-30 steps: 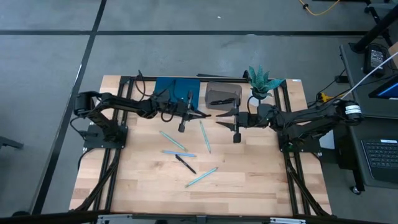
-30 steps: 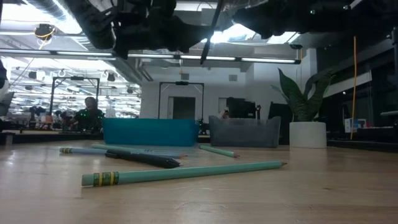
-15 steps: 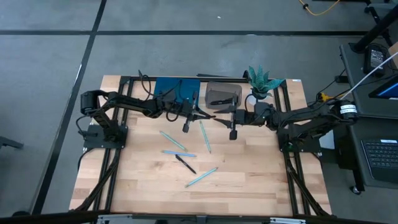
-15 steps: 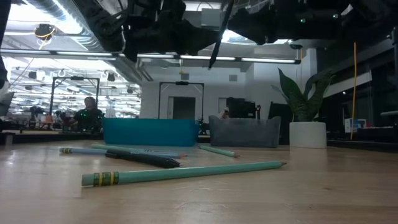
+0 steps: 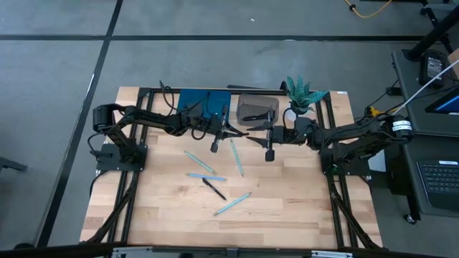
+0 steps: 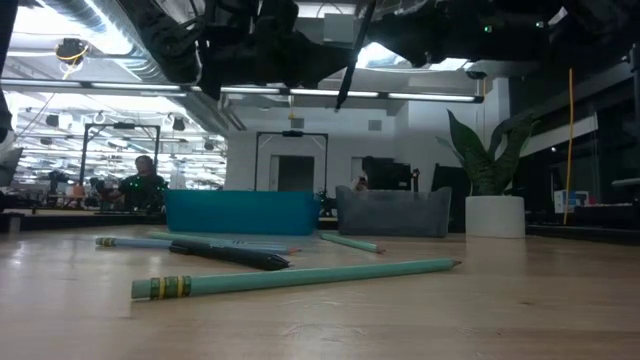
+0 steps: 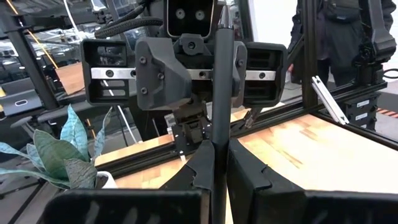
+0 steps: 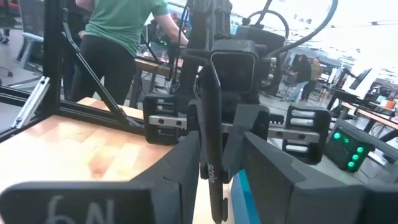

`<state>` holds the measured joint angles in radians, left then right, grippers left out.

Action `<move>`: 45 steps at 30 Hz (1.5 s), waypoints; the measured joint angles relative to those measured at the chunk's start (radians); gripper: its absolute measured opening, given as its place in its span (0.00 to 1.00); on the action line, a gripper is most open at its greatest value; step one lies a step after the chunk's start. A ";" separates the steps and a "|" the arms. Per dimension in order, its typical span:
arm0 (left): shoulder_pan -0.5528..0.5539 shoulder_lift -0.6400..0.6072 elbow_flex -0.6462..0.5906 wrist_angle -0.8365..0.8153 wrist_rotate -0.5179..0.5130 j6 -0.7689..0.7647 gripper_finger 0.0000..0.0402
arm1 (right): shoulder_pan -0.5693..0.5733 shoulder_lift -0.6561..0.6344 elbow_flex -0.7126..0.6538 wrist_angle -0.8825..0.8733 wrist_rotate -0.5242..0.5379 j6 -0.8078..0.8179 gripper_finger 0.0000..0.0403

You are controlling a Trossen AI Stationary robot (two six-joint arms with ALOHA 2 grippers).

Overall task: Sort pens & pencils
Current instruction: Put the black pen into the black bin

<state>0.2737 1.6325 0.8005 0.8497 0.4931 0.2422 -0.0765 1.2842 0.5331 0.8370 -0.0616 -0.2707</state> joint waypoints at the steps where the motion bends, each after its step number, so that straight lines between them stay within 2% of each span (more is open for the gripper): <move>1: 0.000 0.000 0.000 0.000 0.000 0.000 0.04 | 0.000 0.000 0.000 0.002 -0.012 0.000 0.31; 13: 0.000 0.000 0.000 -0.001 0.000 0.000 0.04 | 0.000 0.032 0.004 0.041 -0.029 0.003 0.31; 28: -0.002 -0.001 0.000 -0.036 0.000 0.002 0.04 | 0.000 0.067 0.050 0.005 -0.026 -0.022 0.30; 31: -0.002 -0.001 0.000 -0.042 0.000 0.003 0.04 | 0.000 0.067 0.050 0.005 -0.021 -0.023 0.25; 36: -0.001 -0.001 0.000 -0.043 -0.004 0.002 0.04 | -0.008 0.067 0.050 0.004 -0.012 -0.029 0.08; 41: 0.000 -0.001 0.000 -0.047 -0.006 0.001 0.04 | -0.019 0.067 0.050 0.002 -0.016 -0.023 0.08; 45: -0.005 -0.001 0.000 -0.049 -0.020 -0.004 0.14 | -0.019 0.067 0.050 -0.003 -0.015 -0.023 0.08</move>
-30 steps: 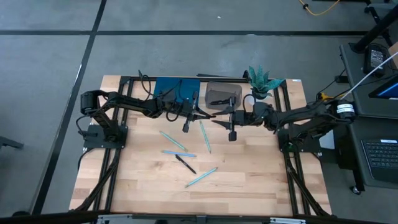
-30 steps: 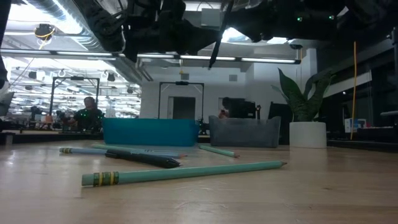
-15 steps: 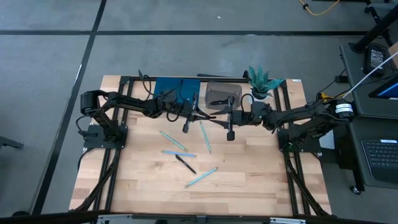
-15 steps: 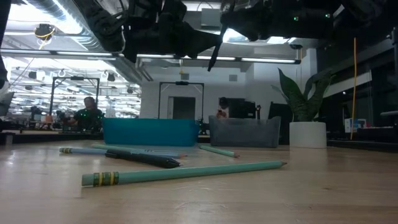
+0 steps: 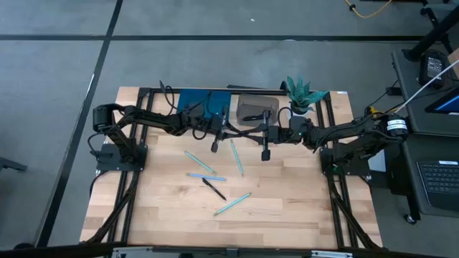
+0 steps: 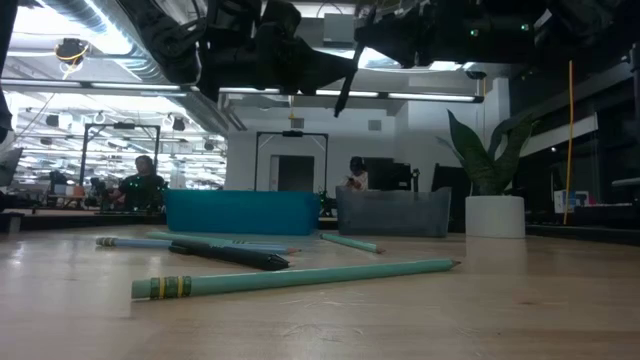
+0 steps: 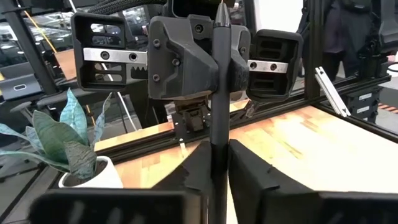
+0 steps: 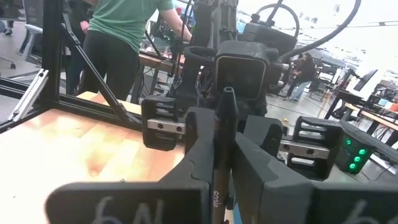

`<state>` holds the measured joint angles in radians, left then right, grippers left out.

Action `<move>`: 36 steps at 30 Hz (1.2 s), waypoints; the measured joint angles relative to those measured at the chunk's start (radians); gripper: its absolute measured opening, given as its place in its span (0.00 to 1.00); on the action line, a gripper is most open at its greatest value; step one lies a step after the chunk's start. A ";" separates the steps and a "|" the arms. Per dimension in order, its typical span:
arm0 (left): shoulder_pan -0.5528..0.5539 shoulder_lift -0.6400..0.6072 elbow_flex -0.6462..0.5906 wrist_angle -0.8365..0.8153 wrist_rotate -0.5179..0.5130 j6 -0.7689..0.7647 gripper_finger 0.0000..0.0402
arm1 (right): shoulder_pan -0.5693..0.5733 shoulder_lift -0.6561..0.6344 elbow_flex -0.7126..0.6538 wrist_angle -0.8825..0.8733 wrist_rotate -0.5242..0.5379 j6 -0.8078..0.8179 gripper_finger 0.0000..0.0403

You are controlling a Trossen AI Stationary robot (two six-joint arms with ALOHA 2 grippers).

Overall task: Sort pens & pencils
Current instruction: Put the black pen into the black bin

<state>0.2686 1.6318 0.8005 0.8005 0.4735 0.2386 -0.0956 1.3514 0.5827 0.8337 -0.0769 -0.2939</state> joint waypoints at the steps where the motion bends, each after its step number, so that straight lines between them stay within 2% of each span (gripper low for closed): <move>1: -0.002 0.000 0.000 0.000 -0.009 0.000 0.18 | 0.000 0.000 0.000 0.000 0.003 -0.001 0.08; 7: -0.011 0.000 0.000 0.001 -0.039 0.007 0.32 | -0.002 0.000 0.000 -0.009 0.010 -0.005 0.08; 17: 0.027 -0.047 0.000 -0.073 -0.041 0.025 0.33 | -0.014 0.000 0.000 -0.044 0.009 -0.005 0.08; 28: 0.084 -0.237 -0.001 -0.477 -0.046 0.107 0.33 | -0.031 -0.100 0.000 -0.186 0.060 -0.032 0.08; 36: 0.123 -0.350 -0.001 -0.721 -0.120 0.165 0.33 | -0.068 -0.192 0.001 -0.340 0.111 -0.025 0.08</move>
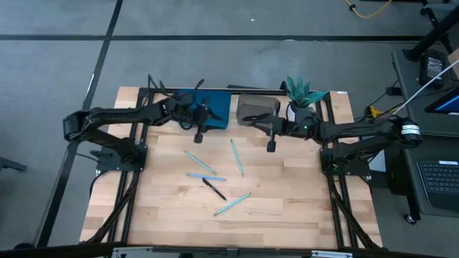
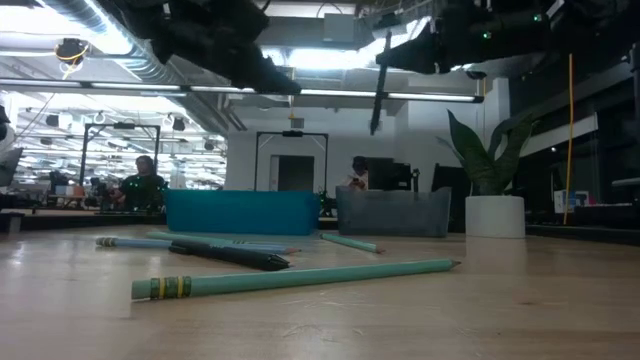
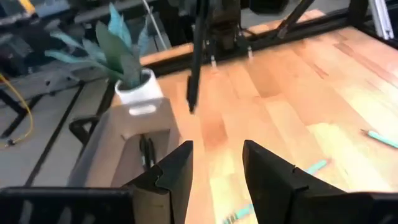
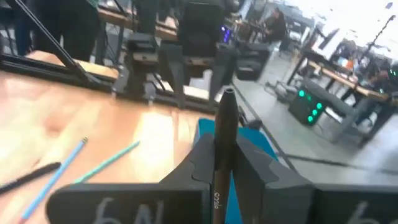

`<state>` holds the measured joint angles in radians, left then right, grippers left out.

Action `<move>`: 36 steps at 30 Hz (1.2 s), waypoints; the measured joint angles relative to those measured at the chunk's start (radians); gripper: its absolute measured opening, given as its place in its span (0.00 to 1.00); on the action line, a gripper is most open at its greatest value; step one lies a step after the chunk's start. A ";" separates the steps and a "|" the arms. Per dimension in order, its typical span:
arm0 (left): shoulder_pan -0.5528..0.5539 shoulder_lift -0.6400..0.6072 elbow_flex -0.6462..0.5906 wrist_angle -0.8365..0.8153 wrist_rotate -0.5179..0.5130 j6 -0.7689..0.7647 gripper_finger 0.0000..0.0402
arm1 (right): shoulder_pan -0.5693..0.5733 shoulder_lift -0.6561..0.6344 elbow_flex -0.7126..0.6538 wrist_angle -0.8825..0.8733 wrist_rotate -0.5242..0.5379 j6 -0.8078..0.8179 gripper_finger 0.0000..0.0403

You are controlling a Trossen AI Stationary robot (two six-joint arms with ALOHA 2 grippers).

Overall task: Sort pens & pencils
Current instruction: Put the black pen into the black bin

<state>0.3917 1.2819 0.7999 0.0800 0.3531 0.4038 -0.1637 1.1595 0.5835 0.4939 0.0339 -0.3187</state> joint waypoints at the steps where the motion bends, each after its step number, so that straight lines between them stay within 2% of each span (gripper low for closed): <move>1: 0.004 -0.009 0.000 -0.023 0.000 0.001 0.33 | -0.008 -0.007 0.000 -0.015 0.001 0.000 0.08; 12: 0.029 -0.020 0.000 -0.184 -0.002 0.001 0.33 | -0.149 -0.013 0.000 -0.063 0.000 -0.005 0.08; 25: 0.029 -0.020 0.000 -0.195 0.003 -0.001 0.33 | -0.314 -0.013 0.000 -0.068 -0.063 0.026 0.08; 36: 0.029 -0.020 0.000 -0.196 0.003 -0.001 0.33 | -0.353 -0.012 0.099 -0.408 -0.089 0.023 0.08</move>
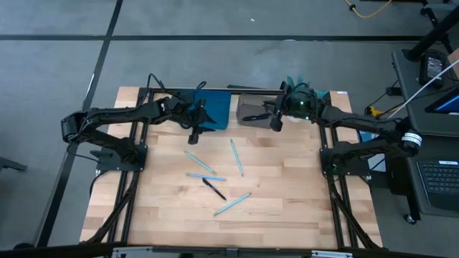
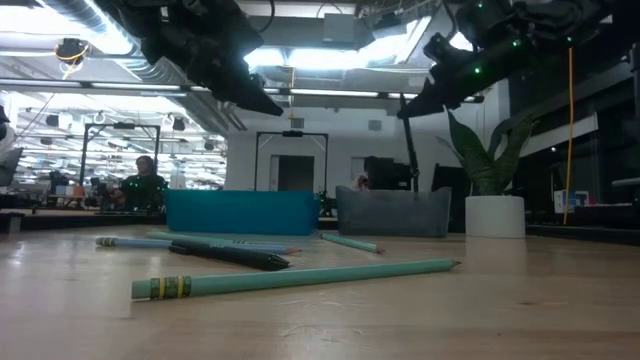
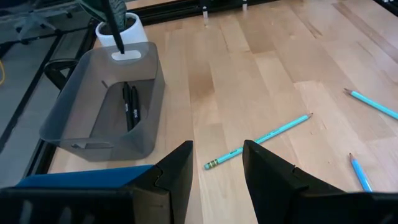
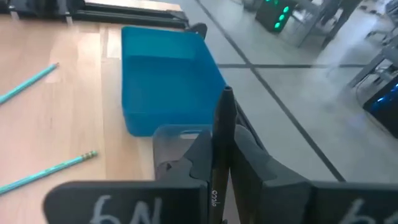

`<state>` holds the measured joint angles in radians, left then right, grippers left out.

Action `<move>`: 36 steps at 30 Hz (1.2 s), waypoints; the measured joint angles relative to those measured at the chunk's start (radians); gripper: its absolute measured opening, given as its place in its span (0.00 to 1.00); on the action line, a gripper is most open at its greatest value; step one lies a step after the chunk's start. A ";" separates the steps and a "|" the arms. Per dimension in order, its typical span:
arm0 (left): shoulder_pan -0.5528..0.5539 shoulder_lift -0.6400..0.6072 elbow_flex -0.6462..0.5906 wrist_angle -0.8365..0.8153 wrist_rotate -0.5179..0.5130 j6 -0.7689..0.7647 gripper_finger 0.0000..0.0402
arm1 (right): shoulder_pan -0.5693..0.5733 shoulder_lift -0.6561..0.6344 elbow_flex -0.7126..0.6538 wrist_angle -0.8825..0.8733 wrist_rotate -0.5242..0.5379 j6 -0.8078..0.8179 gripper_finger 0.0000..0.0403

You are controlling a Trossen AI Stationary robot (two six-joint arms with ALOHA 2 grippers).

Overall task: Sort pens & pencils
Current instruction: Put the black pen into the black bin

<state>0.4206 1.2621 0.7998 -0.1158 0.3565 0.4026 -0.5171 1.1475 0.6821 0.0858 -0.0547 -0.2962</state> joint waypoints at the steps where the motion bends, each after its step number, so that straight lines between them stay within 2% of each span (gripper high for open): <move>1: 0.000 0.000 0.000 0.000 0.000 0.000 0.33 | 0.000 0.003 0.020 -0.032 0.000 -0.003 0.08; 9: 0.000 0.000 0.000 0.000 0.000 -0.001 0.33 | 0.000 0.088 0.191 -0.310 0.000 -0.029 0.08; 19: -0.018 0.000 0.000 0.000 0.000 -0.001 0.33 | 0.000 0.333 0.415 -0.527 0.001 -0.114 0.08; 24: -0.023 0.000 0.000 -0.004 0.000 -0.001 0.33 | 0.000 0.451 0.542 -0.700 0.003 -0.155 0.08; 31: -0.023 0.000 0.000 -0.004 -0.004 0.000 0.33 | 0.000 0.564 0.669 -0.790 0.009 -0.205 0.08; 36: -0.021 0.000 0.000 -0.004 -0.007 0.000 0.33 | -0.003 0.598 0.721 -0.865 0.011 -0.221 0.08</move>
<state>0.3992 1.2621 0.7998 -0.1200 0.3496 0.4027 -0.5201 1.7458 1.4029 -0.7796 -0.0441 -0.5167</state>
